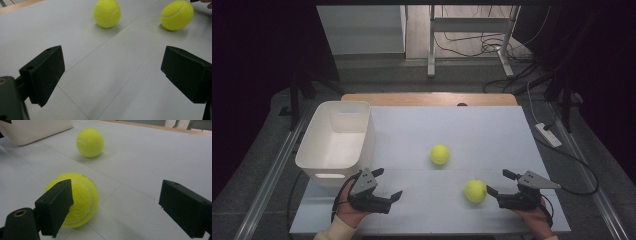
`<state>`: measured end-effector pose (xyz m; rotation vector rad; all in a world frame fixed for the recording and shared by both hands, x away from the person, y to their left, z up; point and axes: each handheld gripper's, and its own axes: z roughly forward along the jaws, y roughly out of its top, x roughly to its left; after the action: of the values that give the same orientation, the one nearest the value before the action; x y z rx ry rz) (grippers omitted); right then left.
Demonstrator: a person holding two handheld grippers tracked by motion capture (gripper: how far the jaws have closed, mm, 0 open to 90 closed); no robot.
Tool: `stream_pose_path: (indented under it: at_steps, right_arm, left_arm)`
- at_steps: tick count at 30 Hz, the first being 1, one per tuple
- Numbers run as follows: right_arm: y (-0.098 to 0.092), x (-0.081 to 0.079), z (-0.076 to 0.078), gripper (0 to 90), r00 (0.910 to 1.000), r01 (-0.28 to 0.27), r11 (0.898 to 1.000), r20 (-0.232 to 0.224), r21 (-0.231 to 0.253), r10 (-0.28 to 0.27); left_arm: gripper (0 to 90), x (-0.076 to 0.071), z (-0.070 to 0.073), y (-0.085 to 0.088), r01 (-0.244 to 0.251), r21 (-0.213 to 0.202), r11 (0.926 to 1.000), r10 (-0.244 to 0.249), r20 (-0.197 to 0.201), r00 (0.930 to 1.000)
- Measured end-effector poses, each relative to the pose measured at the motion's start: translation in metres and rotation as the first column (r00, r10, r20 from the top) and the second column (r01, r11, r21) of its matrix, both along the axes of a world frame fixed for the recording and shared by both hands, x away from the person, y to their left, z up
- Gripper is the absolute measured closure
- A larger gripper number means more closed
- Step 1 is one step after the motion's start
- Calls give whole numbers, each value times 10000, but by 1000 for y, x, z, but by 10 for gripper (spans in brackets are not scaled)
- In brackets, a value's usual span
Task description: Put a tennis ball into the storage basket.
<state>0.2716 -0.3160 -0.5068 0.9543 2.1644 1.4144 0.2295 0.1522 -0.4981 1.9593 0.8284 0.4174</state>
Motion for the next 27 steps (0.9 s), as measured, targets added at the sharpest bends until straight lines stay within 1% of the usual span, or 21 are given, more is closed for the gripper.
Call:
stream_pose_path:
  at_steps: [2, 6, 15, 24, 27]
  right_arm:
    - [0, 1, 0, 120, 10000, 29, 10000, -8, 34, -29]
    - [0, 2, -1, 121, 10000, -42, 10000, -36, -84, 42]
    - [1, 4, -2, 121, 10000, -79, 10000, -56, -30, 79]
    - [1, 4, -2, 121, 9999, -96, 9999, -64, -34, 95]
    - [1, 4, -2, 121, 9999, -116, 9999, -63, -38, 116]
  left_arm:
    - [61, 2, 1, -1, 18, 57, 10000, -18, -55, 10000]
    - [61, 5, 2, -3, -1, 68, 10000, 2, -133, 9999]
    - [60, 9, 5, -13, 123, 169, 9998, -120, -181, 9998]
    - [59, 17, 13, -21, 203, 199, 9996, -196, -320, 9993]
    - [59, 19, 17, -23, 174, 140, 9998, -170, -289, 9994]
